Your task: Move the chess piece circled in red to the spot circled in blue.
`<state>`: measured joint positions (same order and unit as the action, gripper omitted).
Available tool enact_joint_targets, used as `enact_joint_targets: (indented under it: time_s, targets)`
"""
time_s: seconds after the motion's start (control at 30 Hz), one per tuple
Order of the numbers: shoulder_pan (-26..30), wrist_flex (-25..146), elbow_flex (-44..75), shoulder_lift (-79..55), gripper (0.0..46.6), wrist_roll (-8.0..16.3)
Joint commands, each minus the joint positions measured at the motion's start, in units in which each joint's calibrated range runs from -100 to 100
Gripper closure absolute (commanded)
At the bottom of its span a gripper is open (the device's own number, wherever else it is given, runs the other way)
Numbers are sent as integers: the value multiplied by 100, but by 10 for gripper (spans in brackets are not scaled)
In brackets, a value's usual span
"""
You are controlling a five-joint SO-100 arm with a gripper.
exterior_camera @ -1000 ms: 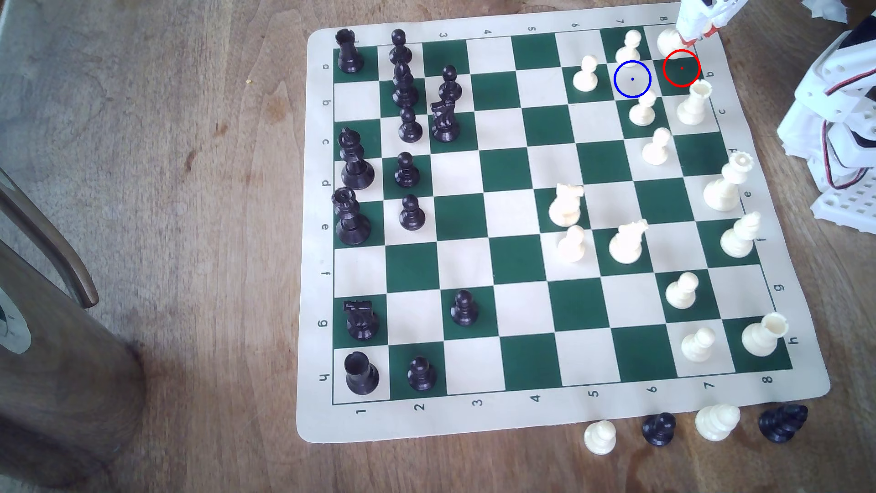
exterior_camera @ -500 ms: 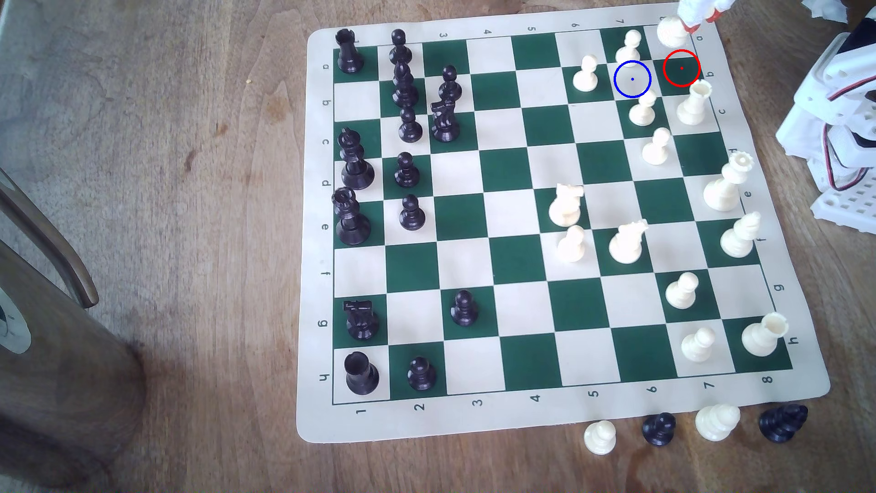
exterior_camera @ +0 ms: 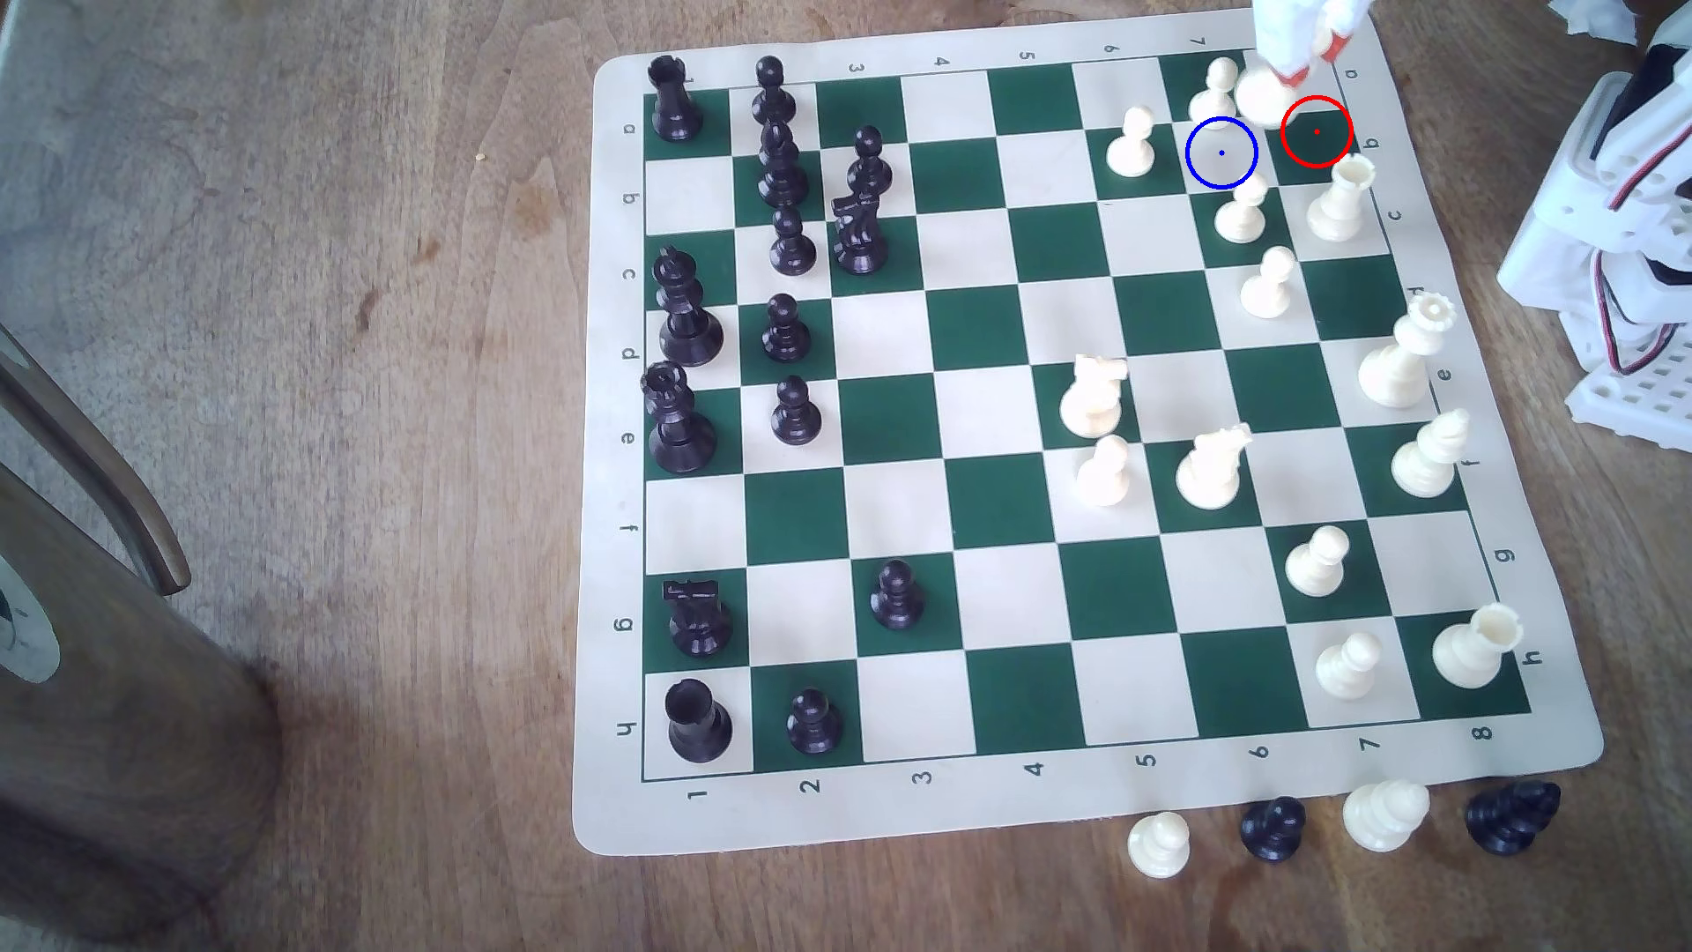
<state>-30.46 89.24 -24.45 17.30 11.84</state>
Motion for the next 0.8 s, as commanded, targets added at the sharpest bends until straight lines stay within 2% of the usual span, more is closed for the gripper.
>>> enact_joint_targets:
  time_s: [0.0,0.23,0.43,0.77]
  targets:
    - [23,36,414,-126,465,-24]
    - [-48,-87,776,-737,465,-20]
    - [7,-374,786,-983,464,117]
    - [-32,-652,577,-1111,464,176]
